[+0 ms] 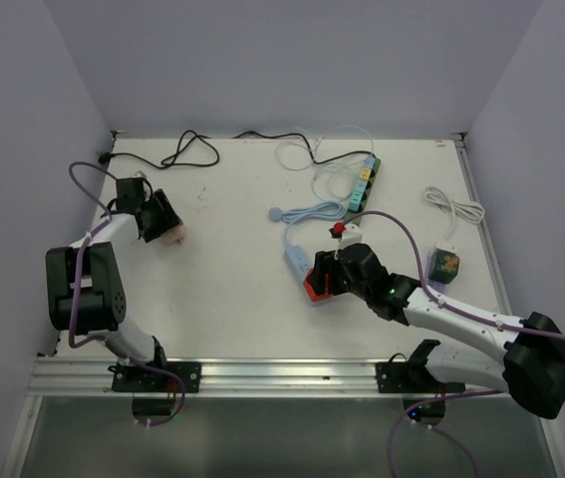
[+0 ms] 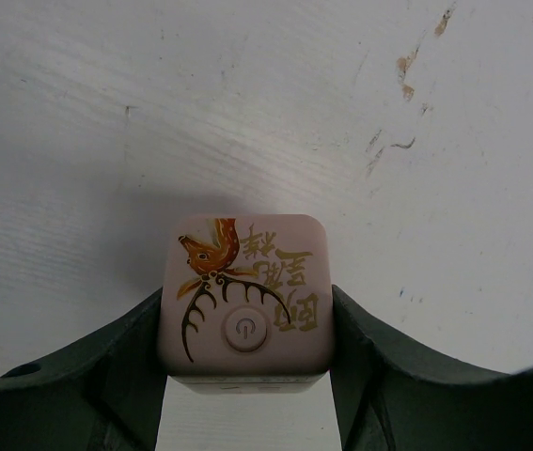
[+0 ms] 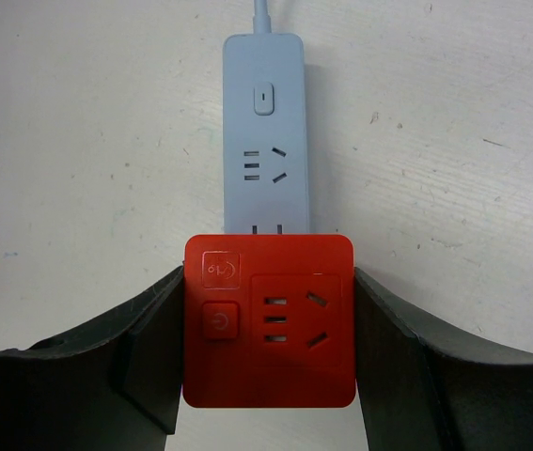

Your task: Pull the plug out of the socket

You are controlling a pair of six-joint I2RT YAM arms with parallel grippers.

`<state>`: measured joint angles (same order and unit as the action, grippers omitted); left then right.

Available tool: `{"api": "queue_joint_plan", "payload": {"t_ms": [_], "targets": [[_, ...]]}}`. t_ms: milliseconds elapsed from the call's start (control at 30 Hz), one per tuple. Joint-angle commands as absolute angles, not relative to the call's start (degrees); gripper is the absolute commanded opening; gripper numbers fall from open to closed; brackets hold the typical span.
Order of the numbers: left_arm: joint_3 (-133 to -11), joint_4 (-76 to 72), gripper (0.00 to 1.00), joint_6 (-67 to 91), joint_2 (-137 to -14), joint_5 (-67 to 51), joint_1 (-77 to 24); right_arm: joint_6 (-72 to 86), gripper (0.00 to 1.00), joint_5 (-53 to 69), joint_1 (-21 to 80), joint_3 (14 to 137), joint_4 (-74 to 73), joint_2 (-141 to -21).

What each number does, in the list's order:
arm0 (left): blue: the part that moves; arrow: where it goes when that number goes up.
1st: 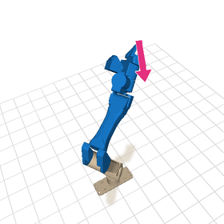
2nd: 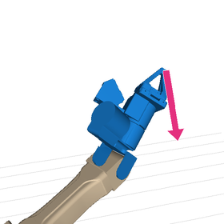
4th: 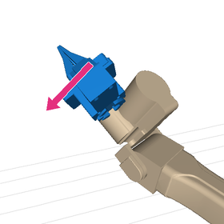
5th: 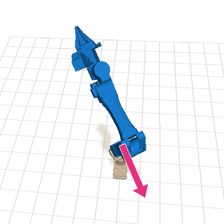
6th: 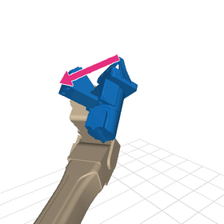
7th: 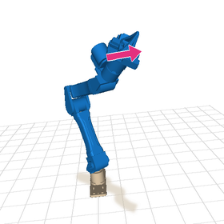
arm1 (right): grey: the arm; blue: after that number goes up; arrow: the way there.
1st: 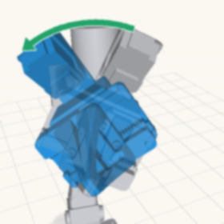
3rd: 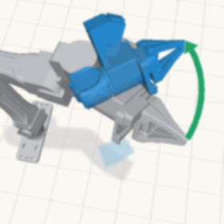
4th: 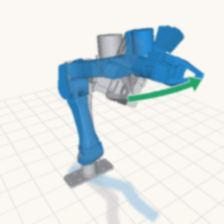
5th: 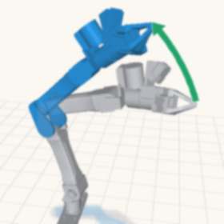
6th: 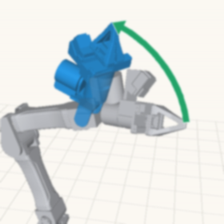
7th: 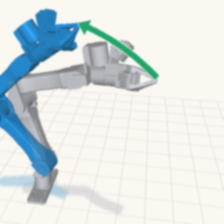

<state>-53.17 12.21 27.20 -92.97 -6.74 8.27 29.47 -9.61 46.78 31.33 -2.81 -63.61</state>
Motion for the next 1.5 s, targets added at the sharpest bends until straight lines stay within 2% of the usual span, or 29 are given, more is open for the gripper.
{"api": "queue_joint_plan", "payload": {"t_ms": [0,233,300,433,733,900,1033,1133,1267,1467], "targets": [[-55.0,11.0,0.29,26.5,-94.4,-9.1,8.4,29.2,0.00,-8.7,46.4,31.4,1.1,-61.8],[-56.3,13.2,0.52,25.6,-95.5,-7.4,9.9,29.2,0.00,-8.3,46.3,30.9,1.2,-61.2],[-56.3,13.6,0.65,25.5,-94.7,-5.5,10.0,29.1,0.00,-8.3,46.3,31.0,1.2,-61.3],[-56.3,13.9,0.77,25.3,-93.8,-4.8,10.0,29.1,0.00,-8.0,46.3,30.9,1.3,-61.4],[-56.3,13.8,0.85,24.8,-92.3,-4.9,10.0,29.3,0.00,-8.3,46.3,30.8,1.2,-61.8],[-56.8,14.3,0.93,24.2,-89.6,-2.3,9.9,28.9,0.00,-7.4,46.3,31.2,1.4,-62.3],[-56.6,14.1,0.94,24.0,-86.1,-1.1,9.8,28.8,0.00,-6.2,46.3,32.0,1.4,-62.8],[-56.4,13.6,0.91,24.0,-84.0,-1.1,9.7,28.7,0.00,-5.9,46.3,32.6,1.0,-62.9],[-55.6,13.9,0.81,23.2,-81.0,-0.3,8.2,28.7,0.00,-5.8,46.3,33.3,0.4,-63.2],[-55.3,15.0,0.76,21.2,-75.9,7.3,2.4,29.5,0.00,-6.9,46.3,33.1,0.5,-63.5]]}}
